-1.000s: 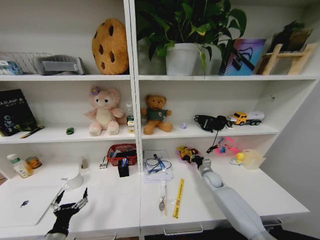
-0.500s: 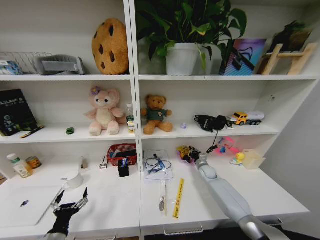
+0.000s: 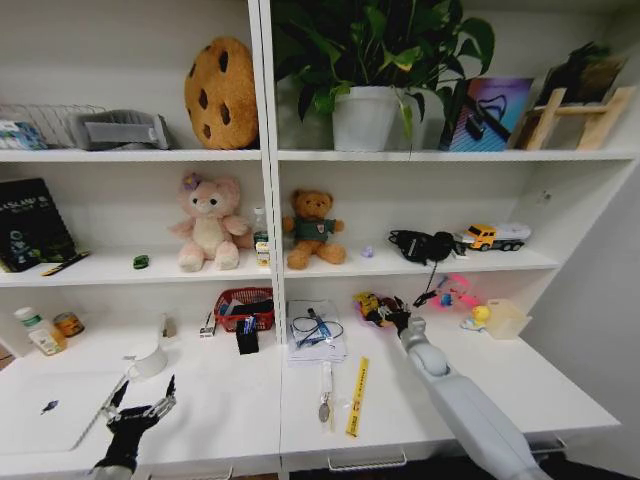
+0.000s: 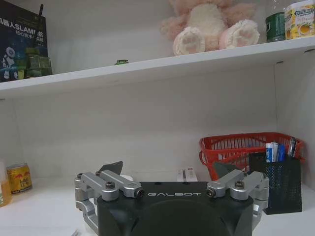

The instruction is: Organize the objects on the table.

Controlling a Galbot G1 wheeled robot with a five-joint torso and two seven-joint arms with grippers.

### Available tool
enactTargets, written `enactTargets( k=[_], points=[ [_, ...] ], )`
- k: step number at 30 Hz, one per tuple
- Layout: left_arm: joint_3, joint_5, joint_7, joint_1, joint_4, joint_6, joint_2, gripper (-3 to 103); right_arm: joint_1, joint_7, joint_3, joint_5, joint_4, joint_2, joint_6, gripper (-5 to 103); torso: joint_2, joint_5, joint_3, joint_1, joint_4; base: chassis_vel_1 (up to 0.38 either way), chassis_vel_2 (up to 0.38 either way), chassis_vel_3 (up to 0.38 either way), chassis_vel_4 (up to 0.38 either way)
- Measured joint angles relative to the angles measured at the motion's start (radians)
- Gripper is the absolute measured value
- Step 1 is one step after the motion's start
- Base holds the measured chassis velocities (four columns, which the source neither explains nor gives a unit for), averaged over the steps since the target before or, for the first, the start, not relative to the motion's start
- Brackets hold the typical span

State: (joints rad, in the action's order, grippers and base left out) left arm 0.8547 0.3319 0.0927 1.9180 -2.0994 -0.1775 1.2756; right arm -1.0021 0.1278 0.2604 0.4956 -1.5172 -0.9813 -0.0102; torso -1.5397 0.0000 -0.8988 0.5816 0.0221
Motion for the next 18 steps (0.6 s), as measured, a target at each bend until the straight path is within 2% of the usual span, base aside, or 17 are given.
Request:
enactTargets(
  k=[4,7,9,10,12,18],
  points=[
    [0.000,0.000,0.000,0.000,0.000,0.000,0.000,100,-0.154,-0.016,0.114,0.007,-0.180,0.027,-0.022,99,0.000,-0.0001,0.000,0.000,-0.0008,0.000,0.000,0.000,0.000],
    [0.000,0.000,0.000,0.000,0.000,0.000,0.000,100,-0.193,-0.020,0.140,0.008,-0.218,0.033,-0.028,100,0.000,-0.0002,0.000,0.000,-0.0004,0.000,0.000,0.000,0.000],
    [0.000,0.000,0.000,0.000,0.000,0.000,0.000,100,-0.311,-0.028,0.207,0.010,-0.313,0.045,-0.048,100,0.000,0.0000,0.000,0.000,-0.0001,0.000,0.000,0.000,0.000],
    [0.000,0.000,0.000,0.000,0.000,0.000,0.000,100,-0.311,-0.028,0.207,0.010,-0.313,0.045,-0.048,100,0.000,0.0000,0.000,0.000,-0.0001,0.000,0.000,0.000,0.000],
    [0.000,0.000,0.000,0.000,0.000,0.000,0.000,100,-0.403,-0.038,0.253,-0.008,-0.376,0.041,-0.088,100,0.000,0.0001,0.000,0.000,-0.0006,0.000,0.000,0.000,0.000],
    [0.000,0.000,0.000,0.000,0.000,0.000,0.000,100,-0.542,-0.068,0.346,-0.054,-0.458,0.002,-0.168,100,0.000,0.0001,0.000,0.000,-0.0003,0.000,0.000,0.000,0.000]
  ],
)
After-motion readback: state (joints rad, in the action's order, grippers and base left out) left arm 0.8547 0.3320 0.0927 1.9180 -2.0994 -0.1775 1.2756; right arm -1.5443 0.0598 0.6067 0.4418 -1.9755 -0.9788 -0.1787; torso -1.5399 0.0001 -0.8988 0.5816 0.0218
